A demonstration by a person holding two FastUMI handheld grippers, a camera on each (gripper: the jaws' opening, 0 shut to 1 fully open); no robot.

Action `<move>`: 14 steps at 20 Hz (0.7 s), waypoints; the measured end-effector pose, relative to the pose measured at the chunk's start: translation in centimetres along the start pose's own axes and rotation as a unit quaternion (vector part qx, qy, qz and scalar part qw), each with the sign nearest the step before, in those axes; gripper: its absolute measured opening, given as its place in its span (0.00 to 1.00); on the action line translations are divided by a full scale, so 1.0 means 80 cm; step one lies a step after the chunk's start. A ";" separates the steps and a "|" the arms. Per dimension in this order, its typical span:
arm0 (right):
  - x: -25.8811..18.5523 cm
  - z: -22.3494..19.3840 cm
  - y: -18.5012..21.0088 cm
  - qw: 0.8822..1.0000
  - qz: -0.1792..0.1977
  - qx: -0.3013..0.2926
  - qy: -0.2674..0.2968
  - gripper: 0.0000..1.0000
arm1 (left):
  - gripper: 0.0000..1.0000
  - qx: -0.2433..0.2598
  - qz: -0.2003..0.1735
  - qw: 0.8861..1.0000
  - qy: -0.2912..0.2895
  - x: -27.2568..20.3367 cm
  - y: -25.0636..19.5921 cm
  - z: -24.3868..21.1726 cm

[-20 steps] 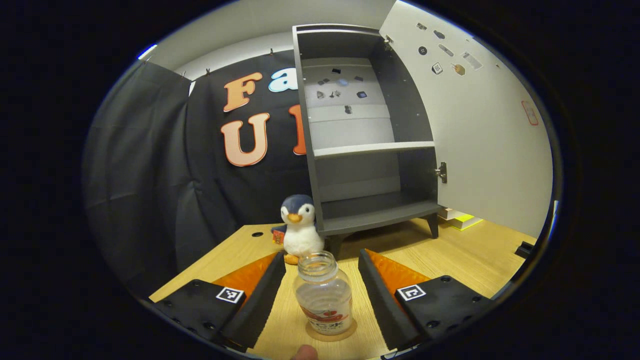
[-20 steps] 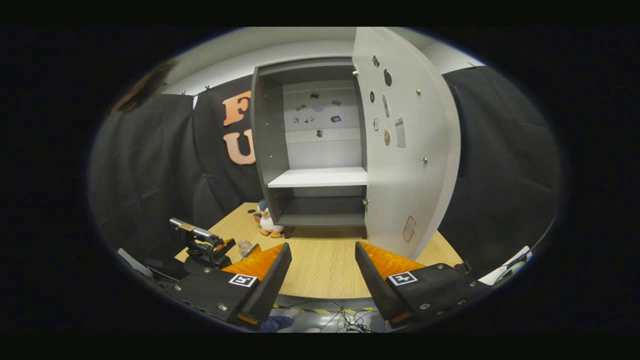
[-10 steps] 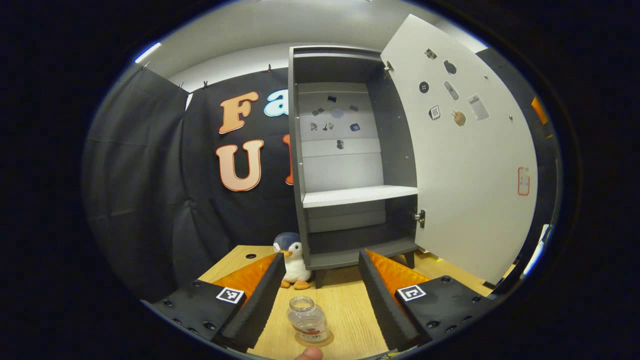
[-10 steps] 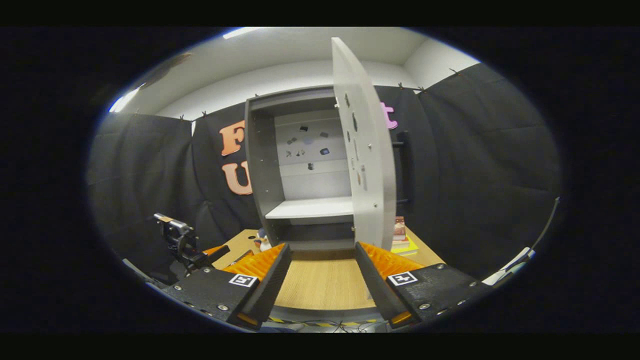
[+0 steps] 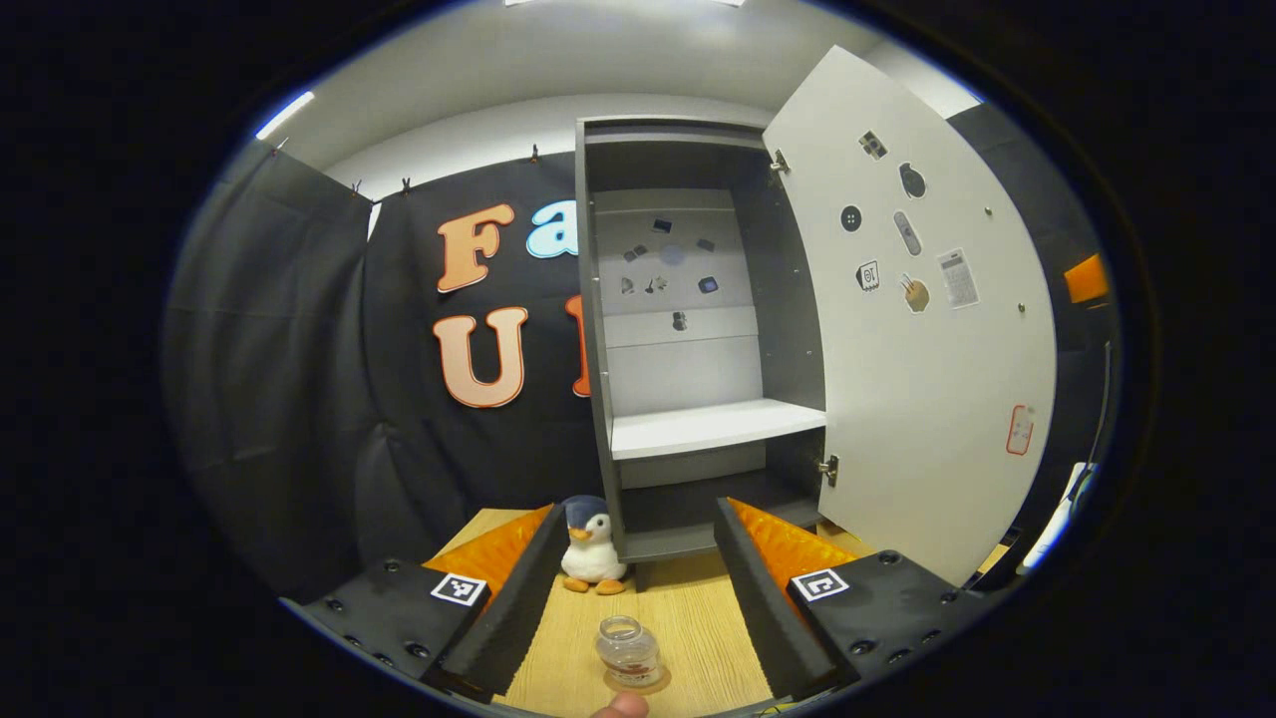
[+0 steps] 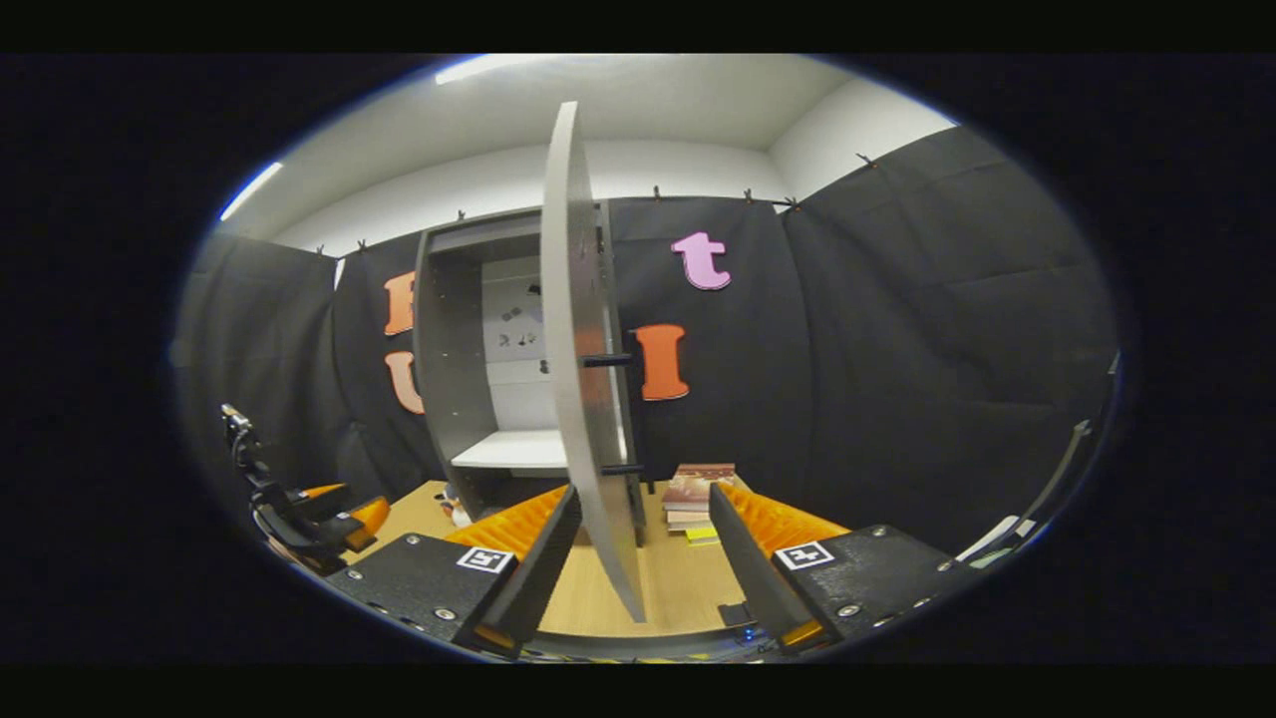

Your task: Open the cabinet door with the right hand, grasp the bottle in the cabinet with the left hand and place it on the coaster, then close the cabinet door with the right hand.

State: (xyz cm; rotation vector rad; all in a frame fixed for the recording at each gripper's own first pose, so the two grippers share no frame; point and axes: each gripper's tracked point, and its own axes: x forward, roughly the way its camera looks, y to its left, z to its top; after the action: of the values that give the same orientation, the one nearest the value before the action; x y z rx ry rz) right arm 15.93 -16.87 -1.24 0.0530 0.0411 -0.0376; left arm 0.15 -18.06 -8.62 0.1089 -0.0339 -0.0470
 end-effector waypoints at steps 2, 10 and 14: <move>0.022 -0.004 -0.012 1.000 0.001 0.005 -0.001 0.80 | 0.95 0.007 0.008 1.000 0.005 -0.002 0.012 0.001; 0.054 -0.004 0.004 1.000 0.019 0.006 -0.007 0.80 | 0.96 0.025 0.039 0.999 0.015 -0.005 0.047 -0.001; 0.046 -0.009 0.043 0.999 0.052 -0.003 -0.005 0.79 | 0.95 0.017 0.046 0.999 0.022 -0.003 0.057 -0.005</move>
State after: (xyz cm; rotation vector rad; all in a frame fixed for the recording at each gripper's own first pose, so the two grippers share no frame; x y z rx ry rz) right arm 19.69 -13.51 -1.92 0.0497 0.0284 0.0668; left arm 0.11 -13.50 -8.51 0.1413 0.0039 0.0478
